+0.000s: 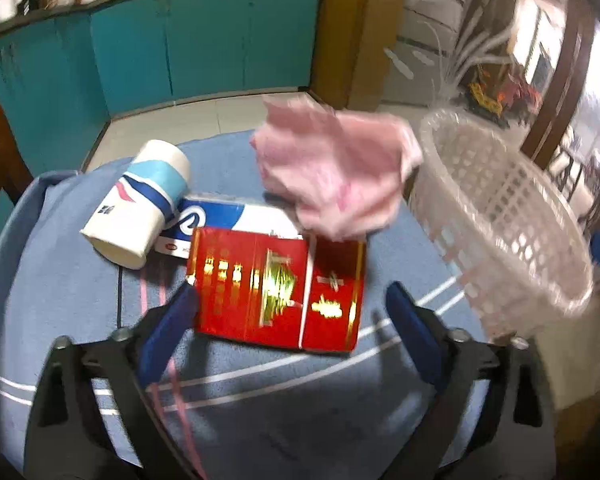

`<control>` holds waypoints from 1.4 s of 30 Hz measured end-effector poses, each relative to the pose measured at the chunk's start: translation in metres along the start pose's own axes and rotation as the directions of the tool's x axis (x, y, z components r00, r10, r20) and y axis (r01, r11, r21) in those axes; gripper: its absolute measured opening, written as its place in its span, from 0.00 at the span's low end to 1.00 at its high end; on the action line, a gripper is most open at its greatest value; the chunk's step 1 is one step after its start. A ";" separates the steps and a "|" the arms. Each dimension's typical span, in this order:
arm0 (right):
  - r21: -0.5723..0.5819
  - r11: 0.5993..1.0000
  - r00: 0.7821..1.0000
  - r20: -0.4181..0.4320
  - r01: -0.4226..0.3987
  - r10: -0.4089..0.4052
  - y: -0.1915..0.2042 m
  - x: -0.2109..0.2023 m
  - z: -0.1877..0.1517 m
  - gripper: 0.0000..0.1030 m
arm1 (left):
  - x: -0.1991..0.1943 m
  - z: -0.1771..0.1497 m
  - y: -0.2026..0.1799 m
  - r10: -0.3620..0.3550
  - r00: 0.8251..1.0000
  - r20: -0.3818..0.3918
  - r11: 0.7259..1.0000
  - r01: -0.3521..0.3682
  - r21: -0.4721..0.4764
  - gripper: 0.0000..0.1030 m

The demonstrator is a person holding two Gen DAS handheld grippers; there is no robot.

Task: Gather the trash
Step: 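Lower the left tool onto the red cigarette box while the right moves toward the pink paper, then close the left tool on the red cigarette box and lift it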

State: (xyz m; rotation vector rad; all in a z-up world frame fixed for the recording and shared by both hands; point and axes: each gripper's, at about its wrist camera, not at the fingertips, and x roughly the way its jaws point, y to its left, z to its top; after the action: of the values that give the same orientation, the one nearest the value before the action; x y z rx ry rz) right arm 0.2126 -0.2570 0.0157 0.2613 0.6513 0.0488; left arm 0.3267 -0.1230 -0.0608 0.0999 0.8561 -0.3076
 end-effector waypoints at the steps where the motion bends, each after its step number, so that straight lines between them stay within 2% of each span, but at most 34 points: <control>1: 0.003 1.000 1.000 0.004 -0.001 0.001 0.000 -0.001 0.001 0.84 | -0.003 -0.002 -0.001 0.002 1.000 0.012 1.000 -0.002 0.018 0.66; 3: 0.007 1.000 1.000 0.010 -0.001 0.001 0.000 -0.002 0.002 0.84 | -0.009 -0.004 0.000 -0.035 0.999 0.008 0.999 0.035 0.015 0.47; 4: 0.007 1.000 1.000 0.010 0.000 0.000 0.000 -0.002 0.002 0.84 | -0.014 -0.004 0.000 -0.053 0.999 0.000 0.998 0.053 0.019 0.33; 5: 0.006 1.000 1.000 0.010 0.000 0.000 0.000 -0.001 0.002 0.84 | -0.018 -0.004 0.001 -0.063 0.998 -0.001 0.998 0.063 0.016 0.25; 9: 0.006 1.000 1.000 0.010 0.005 -0.005 0.001 0.001 0.001 0.84 | -0.039 -0.010 0.017 -0.113 0.993 0.021 0.993 0.114 -0.026 0.25; 11: 0.018 1.000 1.000 0.007 0.002 -0.002 0.000 0.001 0.001 0.84 | -0.046 -0.011 0.025 -0.113 0.993 0.035 0.993 0.115 -0.030 0.25; 12: 0.022 1.000 1.000 0.010 0.000 0.000 0.000 -0.001 0.002 0.84 | -0.050 -0.011 0.029 -0.113 0.992 0.048 0.993 0.115 -0.028 0.28; 14: 0.018 1.000 1.000 0.019 0.001 -0.002 0.001 -0.003 0.002 0.84 | -0.054 -0.011 0.035 -0.107 0.993 0.058 0.994 0.109 -0.031 0.81; 15: 0.015 1.000 1.000 0.021 0.002 -0.002 0.001 -0.004 0.003 0.84 | -0.055 -0.012 0.039 -0.108 0.992 0.064 0.993 0.111 -0.034 0.84; 19: 0.019 1.000 1.000 0.014 0.004 -0.005 0.000 -0.002 0.002 0.84 | -0.050 -0.014 0.047 -0.140 0.989 0.051 0.990 0.141 -0.025 0.85; 22: 0.020 1.000 1.000 0.014 0.004 -0.005 -0.001 -0.002 0.001 0.84 | -0.040 -0.008 0.046 -0.162 0.987 0.022 0.987 0.161 0.017 0.89; 24: 0.020 1.000 1.000 0.011 0.003 -0.003 -0.002 -0.001 0.001 0.84 | -0.031 -0.003 0.049 -0.183 0.983 -0.010 0.982 0.184 0.039 0.91; 25: 0.020 1.000 1.000 0.009 0.001 -0.001 -0.002 -0.001 0.001 0.84 | -0.028 -0.003 0.051 -0.189 0.982 -0.021 0.981 0.190 0.037 0.94; 28: 0.014 1.000 1.000 0.002 0.001 -0.001 -0.003 0.000 0.001 0.84 | -0.016 0.003 0.059 -0.219 0.974 -0.056 0.975 0.220 0.023 0.95; 31: 0.014 1.000 1.000 -0.002 -0.001 0.001 -0.005 0.000 0.000 0.84 | -0.004 0.005 0.056 -0.239 0.965 -0.112 0.968 0.246 0.056 0.97; 36: 0.010 1.000 1.000 -0.006 -0.002 0.002 -0.004 0.001 0.000 0.84 | 0.005 0.002 0.037 -0.184 0.972 -0.147 0.952 0.214 0.220 0.97; 42: 0.000 1.000 1.000 -0.010 0.000 0.000 0.000 0.002 -0.001 0.84 | 0.012 0.002 0.019 -0.128 0.978 -0.162 0.931 0.175 0.320 0.97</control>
State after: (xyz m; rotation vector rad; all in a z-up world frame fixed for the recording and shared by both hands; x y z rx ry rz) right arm 0.2132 -0.2567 0.0136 0.2614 0.6607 0.0505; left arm 0.3413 -0.1083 -0.0699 0.3750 0.9462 -0.5963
